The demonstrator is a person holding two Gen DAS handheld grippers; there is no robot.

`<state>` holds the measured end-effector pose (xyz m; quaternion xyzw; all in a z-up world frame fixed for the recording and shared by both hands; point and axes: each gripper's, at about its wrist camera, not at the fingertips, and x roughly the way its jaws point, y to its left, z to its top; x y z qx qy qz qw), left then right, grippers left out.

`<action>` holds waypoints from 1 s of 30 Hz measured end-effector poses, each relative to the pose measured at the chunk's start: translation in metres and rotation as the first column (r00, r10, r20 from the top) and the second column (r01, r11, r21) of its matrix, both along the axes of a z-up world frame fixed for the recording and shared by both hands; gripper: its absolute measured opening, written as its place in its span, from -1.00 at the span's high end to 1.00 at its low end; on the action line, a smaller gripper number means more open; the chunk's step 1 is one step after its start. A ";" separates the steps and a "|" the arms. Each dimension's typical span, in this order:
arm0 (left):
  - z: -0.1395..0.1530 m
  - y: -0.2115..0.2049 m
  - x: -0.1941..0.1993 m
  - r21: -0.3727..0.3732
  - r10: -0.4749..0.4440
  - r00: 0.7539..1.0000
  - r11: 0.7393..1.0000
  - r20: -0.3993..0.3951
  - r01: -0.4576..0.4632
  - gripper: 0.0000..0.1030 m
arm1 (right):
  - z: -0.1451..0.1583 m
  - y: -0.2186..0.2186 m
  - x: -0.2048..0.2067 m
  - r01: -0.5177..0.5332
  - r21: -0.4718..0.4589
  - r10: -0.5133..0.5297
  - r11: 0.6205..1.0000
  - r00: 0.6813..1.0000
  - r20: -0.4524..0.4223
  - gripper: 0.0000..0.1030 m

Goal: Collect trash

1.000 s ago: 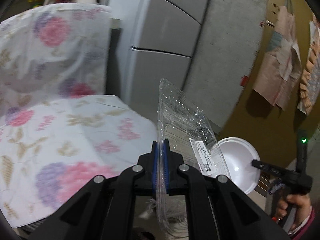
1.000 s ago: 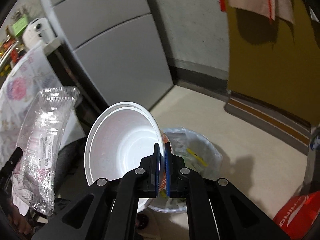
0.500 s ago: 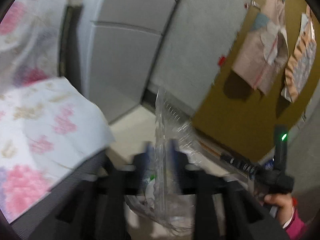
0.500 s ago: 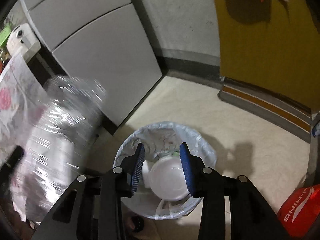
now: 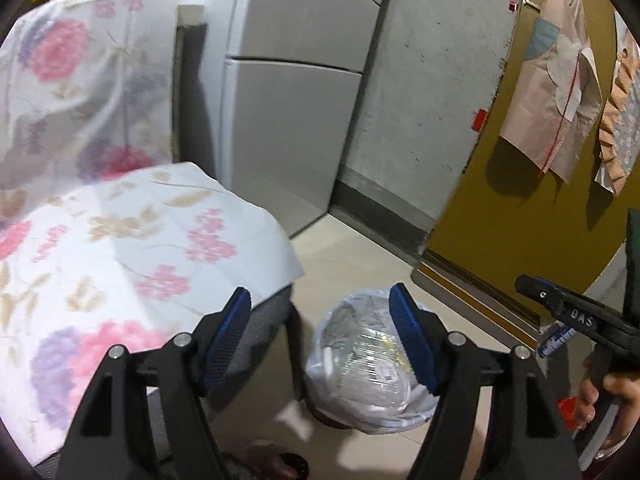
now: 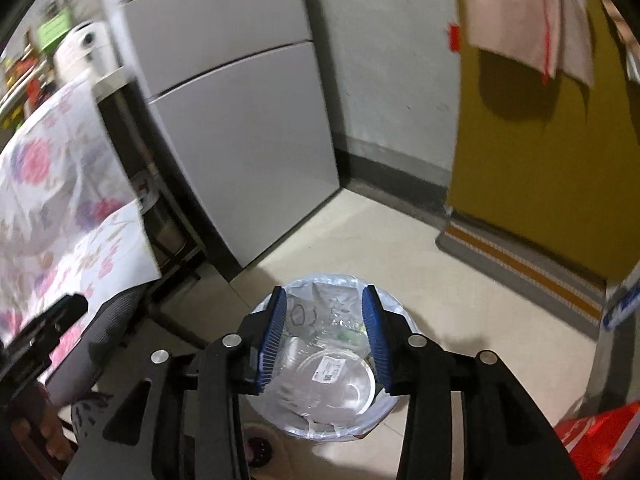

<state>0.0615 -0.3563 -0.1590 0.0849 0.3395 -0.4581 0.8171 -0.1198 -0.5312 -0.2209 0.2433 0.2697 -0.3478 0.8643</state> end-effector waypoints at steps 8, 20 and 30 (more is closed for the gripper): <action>0.035 0.034 -0.009 0.044 0.035 0.999 0.998 0.039 -0.037 -0.83 | 0.048 0.059 0.006 -0.136 -0.082 0.135 0.987 0.991 -0.013 -0.44; 0.115 0.136 -0.031 0.083 0.210 0.977 0.974 0.033 -0.213 -0.87 | 0.133 0.148 -0.008 -0.299 -0.208 0.304 0.931 0.953 -0.011 -0.75; 0.139 0.172 -0.061 0.168 0.293 0.948 0.935 0.125 -0.312 -0.87 | 0.168 0.188 -0.016 -0.399 -0.286 0.409 0.871 0.912 -0.028 -0.79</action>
